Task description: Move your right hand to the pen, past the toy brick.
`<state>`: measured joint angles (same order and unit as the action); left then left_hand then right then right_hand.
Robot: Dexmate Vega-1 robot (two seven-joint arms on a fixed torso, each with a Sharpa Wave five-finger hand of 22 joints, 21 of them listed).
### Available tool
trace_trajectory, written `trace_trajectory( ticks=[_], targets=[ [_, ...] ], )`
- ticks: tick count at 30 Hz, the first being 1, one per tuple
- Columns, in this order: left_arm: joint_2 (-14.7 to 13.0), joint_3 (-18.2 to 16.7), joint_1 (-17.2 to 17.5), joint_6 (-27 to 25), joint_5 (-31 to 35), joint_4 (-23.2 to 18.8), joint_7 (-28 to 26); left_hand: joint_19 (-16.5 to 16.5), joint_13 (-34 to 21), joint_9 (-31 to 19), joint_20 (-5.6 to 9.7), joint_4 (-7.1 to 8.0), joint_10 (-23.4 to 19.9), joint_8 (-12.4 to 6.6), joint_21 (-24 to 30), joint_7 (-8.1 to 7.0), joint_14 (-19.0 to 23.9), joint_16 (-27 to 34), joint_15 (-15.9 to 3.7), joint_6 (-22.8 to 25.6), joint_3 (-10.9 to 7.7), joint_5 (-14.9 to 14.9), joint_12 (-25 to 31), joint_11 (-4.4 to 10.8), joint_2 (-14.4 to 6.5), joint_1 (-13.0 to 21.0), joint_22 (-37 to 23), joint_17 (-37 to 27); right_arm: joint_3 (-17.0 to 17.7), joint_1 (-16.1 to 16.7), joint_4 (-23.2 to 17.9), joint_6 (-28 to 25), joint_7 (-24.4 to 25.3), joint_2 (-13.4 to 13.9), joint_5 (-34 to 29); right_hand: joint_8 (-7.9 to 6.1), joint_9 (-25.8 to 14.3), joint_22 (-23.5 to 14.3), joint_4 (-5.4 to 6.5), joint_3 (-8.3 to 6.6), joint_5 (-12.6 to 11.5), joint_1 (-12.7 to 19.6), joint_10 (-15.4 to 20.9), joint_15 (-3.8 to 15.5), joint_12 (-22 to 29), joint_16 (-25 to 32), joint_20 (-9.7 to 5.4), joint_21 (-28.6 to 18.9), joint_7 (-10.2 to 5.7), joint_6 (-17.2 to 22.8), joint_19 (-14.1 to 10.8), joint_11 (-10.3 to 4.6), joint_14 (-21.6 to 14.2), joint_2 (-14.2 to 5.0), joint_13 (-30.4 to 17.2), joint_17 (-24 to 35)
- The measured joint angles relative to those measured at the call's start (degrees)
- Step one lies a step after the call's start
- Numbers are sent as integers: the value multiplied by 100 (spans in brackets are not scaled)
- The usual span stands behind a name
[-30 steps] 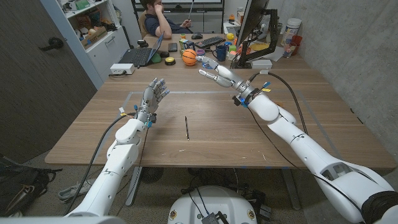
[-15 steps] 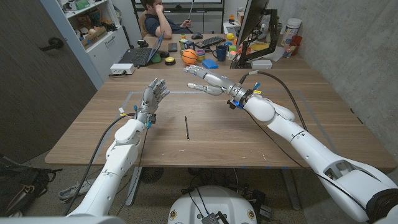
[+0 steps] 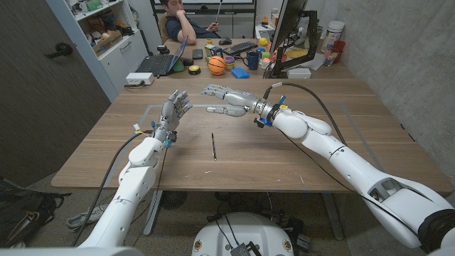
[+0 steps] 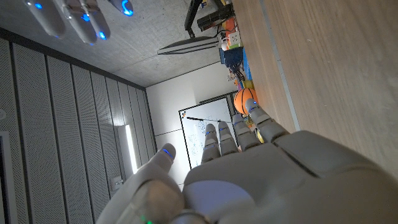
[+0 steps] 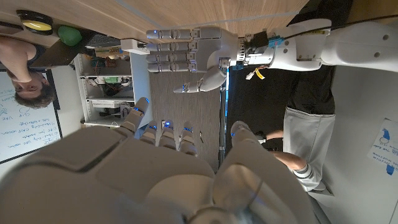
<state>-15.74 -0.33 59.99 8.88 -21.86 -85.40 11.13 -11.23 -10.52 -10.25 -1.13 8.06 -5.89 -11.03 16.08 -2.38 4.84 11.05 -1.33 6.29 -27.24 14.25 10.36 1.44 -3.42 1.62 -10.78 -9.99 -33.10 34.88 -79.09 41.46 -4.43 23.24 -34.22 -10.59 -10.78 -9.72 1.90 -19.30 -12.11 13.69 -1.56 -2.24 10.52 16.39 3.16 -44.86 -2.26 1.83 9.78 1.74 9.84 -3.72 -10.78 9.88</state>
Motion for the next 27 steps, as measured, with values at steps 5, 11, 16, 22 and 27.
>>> trace_trajectory(
  ticks=[5,11,16,22,27],
  targets=[
    [-2,-36,34,-23,-10,-27,19,0,0,0,0,17,-31,-22,0,14,0,0,0,30,17,0,0,-31,0,0,-13,0,-153,-77,29,-138,-87,-3,-105,0,0,0,-3,-3,0,96,-26,0,0,-9,0,39,-20,-20,0,25,0,-96,0,9],
    [-3,-68,68,-42,-28,-51,43,0,0,0,0,24,-31,-22,0,-7,29,0,28,70,24,0,0,-31,0,0,-30,0,-294,-132,17,-285,-132,4,-252,0,0,0,-72,-72,-45,186,-31,0,0,-29,0,52,-20,-20,0,31,0,-186,0,13],
    [-2,-114,122,-63,-48,-80,60,0,0,0,0,0,-31,-22,-41,-8,29,0,28,112,49,0,0,-31,0,0,-30,0,-403,-164,-29,-364,-200,43,-308,-1,0,0,-104,-104,-45,212,-31,0,0,-30,0,83,-20,-20,0,31,-1,-212,7,13],
    [0,-134,148,-88,-64,-95,97,0,0,0,0,0,-43,-22,-41,-8,44,0,43,131,49,0,25,-43,0,0,-30,0,-504,-190,-80,-419,-331,81,-324,-1,10,0,-159,-159,-45,319,-31,0,0,-50,0,122,-20,-20,0,31,-1,-254,13,13],
    [1,-144,162,-115,-76,-99,136,-22,0,0,-22,0,-63,-22,-41,-8,43,0,43,131,48,0,25,-63,0,0,-29,0,-582,-206,-145,-467,-473,116,-339,-1,13,0,-223,-189,-52,393,-52,0,1,-72,0,143,-20,-20,0,10,-1,-284,13,13]
  ],
)
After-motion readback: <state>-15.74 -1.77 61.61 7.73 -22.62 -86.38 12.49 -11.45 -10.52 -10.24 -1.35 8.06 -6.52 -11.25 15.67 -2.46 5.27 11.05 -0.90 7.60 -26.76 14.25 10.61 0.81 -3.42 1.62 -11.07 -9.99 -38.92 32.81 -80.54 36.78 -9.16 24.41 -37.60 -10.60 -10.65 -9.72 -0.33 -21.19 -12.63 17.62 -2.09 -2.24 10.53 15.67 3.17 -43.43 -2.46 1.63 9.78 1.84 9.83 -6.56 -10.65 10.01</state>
